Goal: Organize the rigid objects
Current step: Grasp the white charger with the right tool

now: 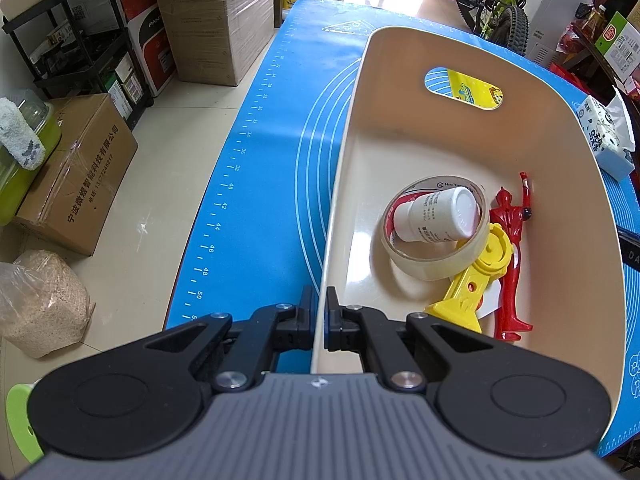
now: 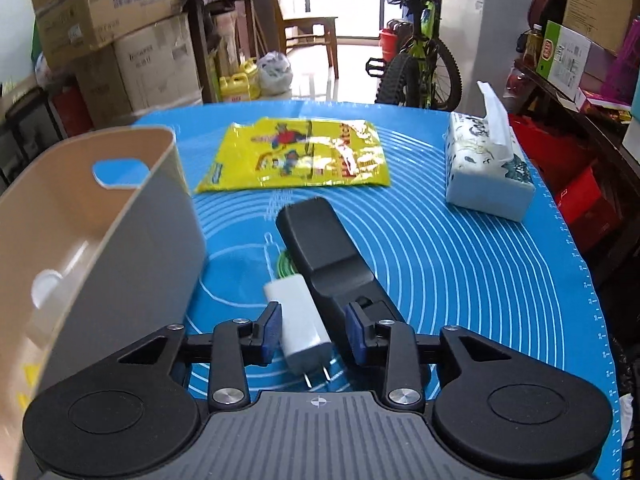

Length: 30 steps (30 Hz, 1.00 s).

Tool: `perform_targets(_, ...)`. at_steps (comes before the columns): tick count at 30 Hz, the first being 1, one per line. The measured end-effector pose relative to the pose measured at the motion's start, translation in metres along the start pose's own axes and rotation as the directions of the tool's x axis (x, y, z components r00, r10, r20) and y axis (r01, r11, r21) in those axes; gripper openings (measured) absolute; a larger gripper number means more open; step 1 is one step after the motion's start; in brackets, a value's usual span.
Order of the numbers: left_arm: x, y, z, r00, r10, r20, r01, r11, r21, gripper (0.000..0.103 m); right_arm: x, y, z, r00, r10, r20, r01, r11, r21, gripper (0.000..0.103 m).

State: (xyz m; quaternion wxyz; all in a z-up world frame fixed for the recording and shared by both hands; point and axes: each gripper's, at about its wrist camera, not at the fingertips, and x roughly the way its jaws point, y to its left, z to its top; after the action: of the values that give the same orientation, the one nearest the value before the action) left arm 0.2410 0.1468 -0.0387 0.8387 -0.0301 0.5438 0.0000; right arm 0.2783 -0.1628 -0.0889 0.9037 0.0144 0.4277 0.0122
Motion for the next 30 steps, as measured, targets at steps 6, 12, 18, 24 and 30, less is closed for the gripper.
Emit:
perform_targets(6,0.000,0.000,0.000,1.000,0.003,0.000,-0.003,1.000,0.002,0.005,0.011,0.009,0.002,1.000,0.006,-0.016,-0.007,0.998,-0.066,0.055)
perform_targets(12,0.001,0.000,0.000,1.000,0.006,0.000,-0.006,1.000,0.005,0.005,0.021,0.026,0.006,1.000,0.001,-0.008,-0.002,0.991,-0.132,0.056)
perform_targets(18,0.001,0.000,0.000,1.000,0.006,0.000,-0.006,1.000,0.005,0.005,0.023,0.033,0.001,1.000,-0.025,0.004,0.026,0.984,-0.175,0.039)
perform_targets(24,0.001,-0.001,0.000,1.000,0.006,0.000,-0.006,1.000,0.005,0.005,0.004,0.022,-0.001,0.999,-0.008,0.043,0.013,0.994,-0.110,0.037)
perform_targets(30,0.001,-0.001,0.000,1.000,0.006,-0.001,-0.006,1.000,0.005,0.005,-0.019,0.028,0.006,0.995,-0.004,0.102,0.015,0.994,-0.109,0.037)
